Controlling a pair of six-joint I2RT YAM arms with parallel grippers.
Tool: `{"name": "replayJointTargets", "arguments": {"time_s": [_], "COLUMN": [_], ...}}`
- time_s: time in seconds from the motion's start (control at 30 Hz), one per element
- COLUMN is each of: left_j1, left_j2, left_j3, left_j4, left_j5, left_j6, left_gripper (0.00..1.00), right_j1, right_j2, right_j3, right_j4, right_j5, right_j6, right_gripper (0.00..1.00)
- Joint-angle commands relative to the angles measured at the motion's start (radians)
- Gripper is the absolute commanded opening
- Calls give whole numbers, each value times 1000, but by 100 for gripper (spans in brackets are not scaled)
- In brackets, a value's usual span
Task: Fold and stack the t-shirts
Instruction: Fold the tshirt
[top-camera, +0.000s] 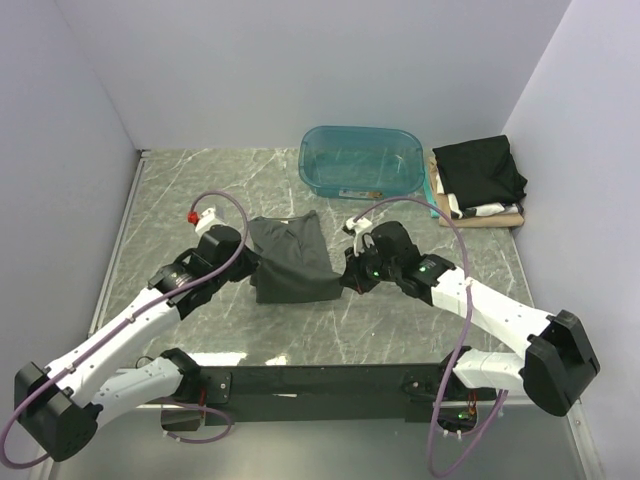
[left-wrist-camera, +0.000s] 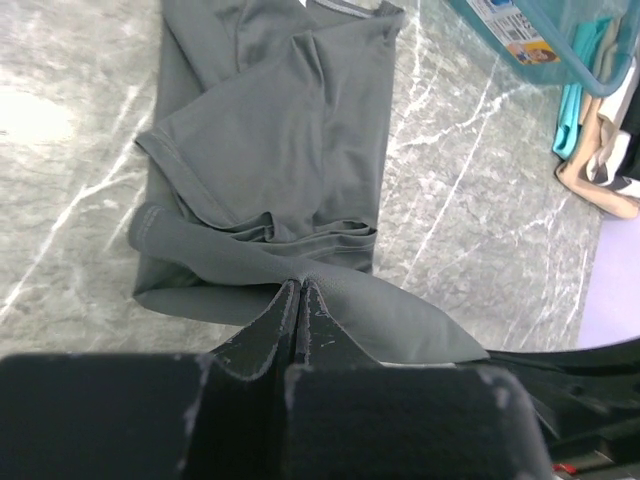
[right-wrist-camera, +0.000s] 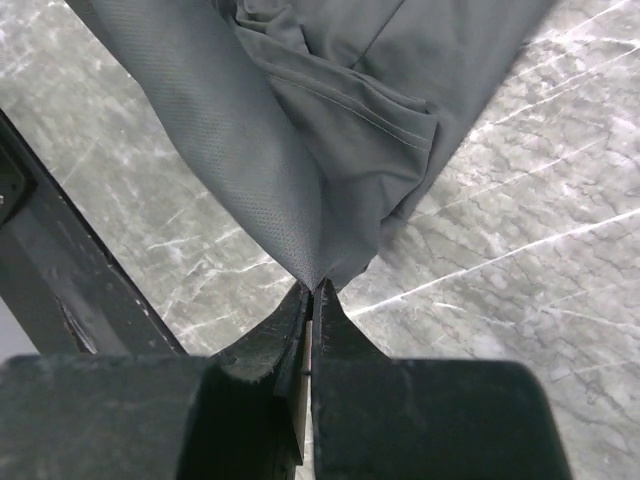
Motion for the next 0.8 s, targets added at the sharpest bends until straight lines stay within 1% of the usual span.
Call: {"name": "replayJointTargets", "arguments": {"time_s": [0.0,0.13,0.27,0.47,0.6,0.77], "left_j1": [7,16,41,94,143,203], "left_j2": [-42,-71,-57,-30,-2,49], "left_j3": [20,27,58,80,69,46], "left_j4": [-15,-30,-46,5,91,249], "left_j5": [-61,-114,-149,-147,-75,67], "left_j6": [-16,-23,-20,19,51,83], "left_gripper": [1,1,1,1,1,1], "right_j1": [5,5,0,-18,-46,-64], "right_j2": [-42,-54,-36,33,69,98], "right_j3": [71,108,166,267,329,356], "right_j4": [5,-27,-62,-59,-39,-10], "right_j5": [2,8,62,59,22,-30], "right_j6": [9,17,14,3,29,56], "right_gripper": [0,0,0,0,0,0]}}
